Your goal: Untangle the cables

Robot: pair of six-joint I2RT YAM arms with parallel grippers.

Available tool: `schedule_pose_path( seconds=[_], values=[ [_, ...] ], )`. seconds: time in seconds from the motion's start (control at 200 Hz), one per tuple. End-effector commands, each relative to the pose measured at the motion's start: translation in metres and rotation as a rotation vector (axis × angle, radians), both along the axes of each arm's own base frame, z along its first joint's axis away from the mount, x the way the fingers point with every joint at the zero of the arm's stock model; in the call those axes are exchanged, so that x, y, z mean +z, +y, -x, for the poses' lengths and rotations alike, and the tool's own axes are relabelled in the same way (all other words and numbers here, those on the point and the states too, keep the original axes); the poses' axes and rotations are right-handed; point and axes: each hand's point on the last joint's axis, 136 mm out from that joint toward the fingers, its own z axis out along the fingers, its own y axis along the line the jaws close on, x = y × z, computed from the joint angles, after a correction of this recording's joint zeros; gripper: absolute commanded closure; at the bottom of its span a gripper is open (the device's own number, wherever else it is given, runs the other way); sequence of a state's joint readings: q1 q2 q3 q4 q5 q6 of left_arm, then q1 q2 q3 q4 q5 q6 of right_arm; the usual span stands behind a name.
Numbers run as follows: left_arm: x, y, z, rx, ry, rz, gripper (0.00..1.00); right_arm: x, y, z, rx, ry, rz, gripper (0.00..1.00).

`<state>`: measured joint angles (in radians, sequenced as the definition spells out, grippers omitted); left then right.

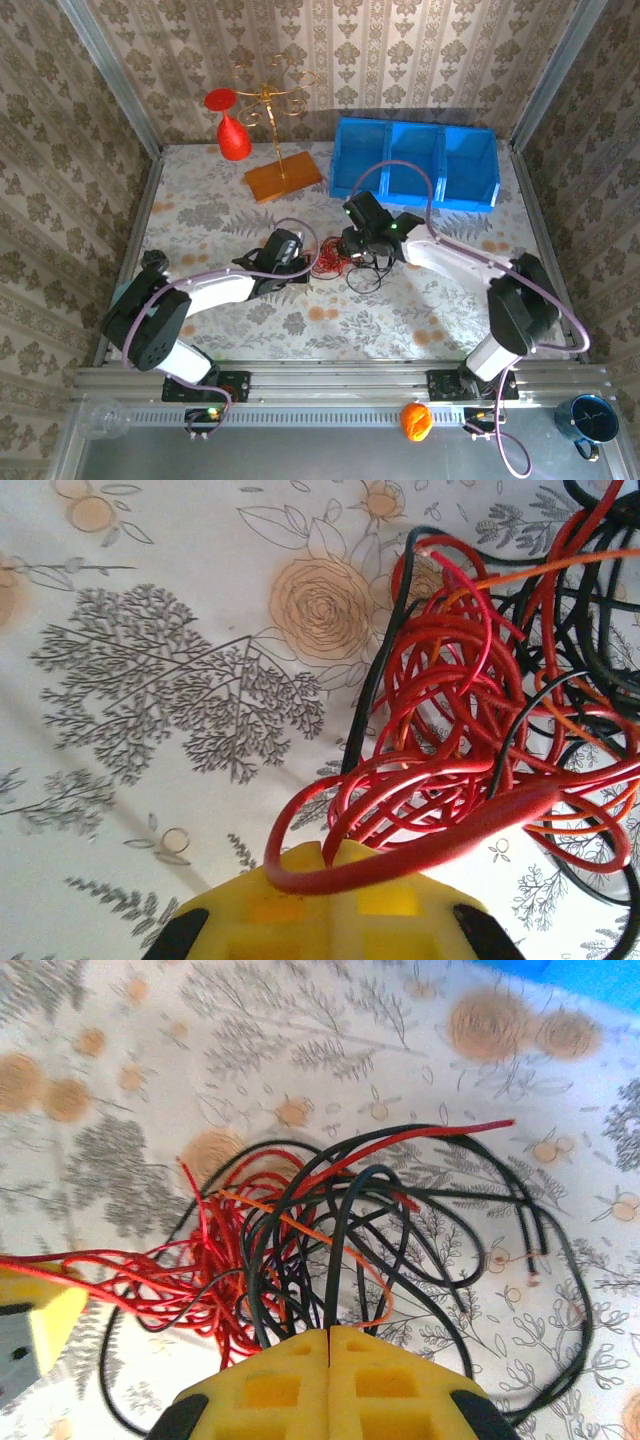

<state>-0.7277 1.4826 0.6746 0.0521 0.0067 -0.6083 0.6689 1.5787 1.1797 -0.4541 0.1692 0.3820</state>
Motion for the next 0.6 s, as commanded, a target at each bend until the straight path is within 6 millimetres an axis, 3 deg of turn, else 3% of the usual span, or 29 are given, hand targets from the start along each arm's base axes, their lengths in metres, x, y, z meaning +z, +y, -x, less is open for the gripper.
schedule_pose_path(
  seconds=[0.0,0.145,0.16,0.355,0.595],
  values=[
    [0.006,0.019,0.004,0.054,-0.025,-0.048,1.00,0.024,-0.008,0.012,-0.022,-0.031,-0.038,1.00],
    [0.012,0.039,0.008,0.110,-0.054,-0.086,1.00,0.048,-0.016,0.020,-0.029,-0.081,-0.071,1.00],
    [0.012,0.041,0.008,0.112,-0.055,-0.089,1.00,0.060,-0.018,0.021,-0.030,-0.106,-0.088,1.00],
    [0.016,0.052,0.015,0.124,-0.065,-0.106,1.00,0.097,-0.028,0.025,-0.045,-0.198,-0.129,1.00],
    [0.018,0.057,0.019,0.123,-0.070,-0.107,1.00,0.104,-0.033,0.028,-0.063,-0.216,-0.147,1.00]
  ],
)
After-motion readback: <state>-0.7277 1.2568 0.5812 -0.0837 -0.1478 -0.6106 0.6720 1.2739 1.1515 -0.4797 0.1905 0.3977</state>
